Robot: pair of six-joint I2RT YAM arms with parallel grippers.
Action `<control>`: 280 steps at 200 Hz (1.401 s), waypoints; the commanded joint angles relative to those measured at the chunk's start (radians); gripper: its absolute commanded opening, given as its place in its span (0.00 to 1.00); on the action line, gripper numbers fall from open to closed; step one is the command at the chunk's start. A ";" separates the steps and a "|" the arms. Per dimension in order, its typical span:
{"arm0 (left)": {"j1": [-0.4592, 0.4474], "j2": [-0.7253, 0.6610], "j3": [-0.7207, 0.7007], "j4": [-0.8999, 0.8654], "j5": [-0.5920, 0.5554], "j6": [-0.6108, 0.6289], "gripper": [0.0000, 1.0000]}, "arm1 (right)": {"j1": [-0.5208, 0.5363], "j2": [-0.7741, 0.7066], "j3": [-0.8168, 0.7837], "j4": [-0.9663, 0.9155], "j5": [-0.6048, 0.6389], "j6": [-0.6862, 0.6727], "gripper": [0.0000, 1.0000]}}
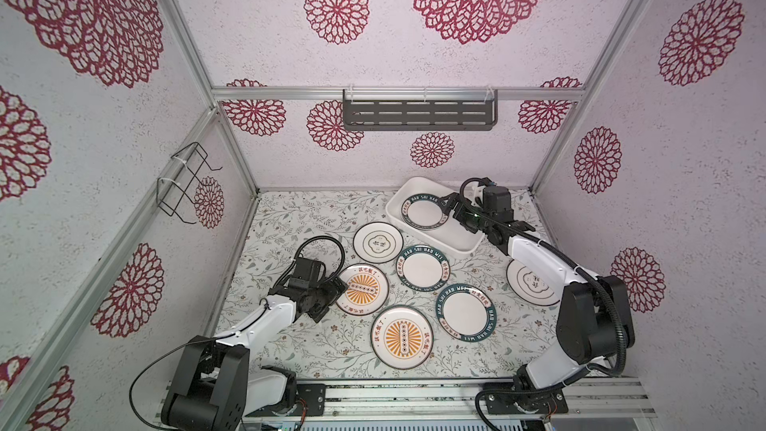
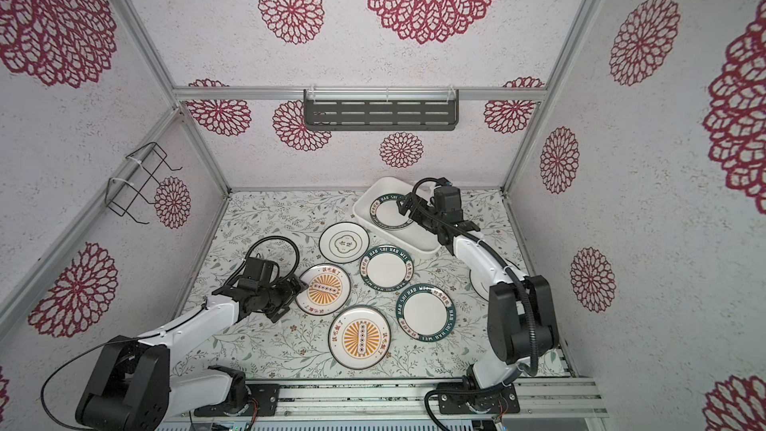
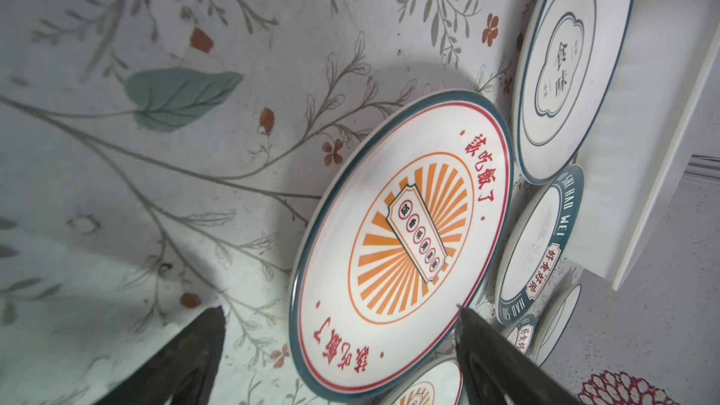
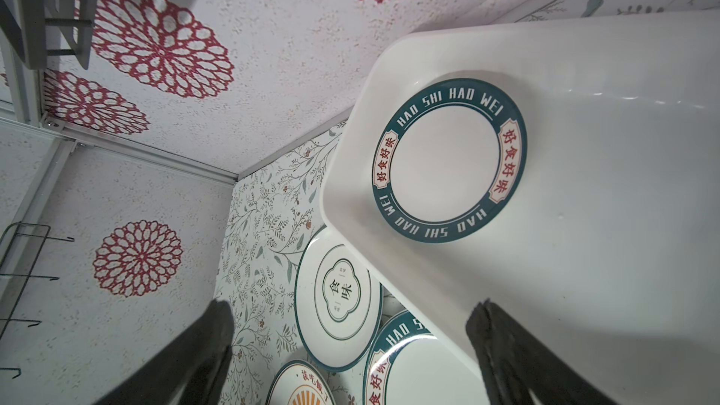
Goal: Place the plates into the plastic bin on the countertop
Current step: Pick up the plate from the center of the table.
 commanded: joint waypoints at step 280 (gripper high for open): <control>0.005 -0.166 0.146 -0.018 -0.027 0.068 0.04 | -0.004 -0.040 0.005 0.035 -0.041 -0.029 0.99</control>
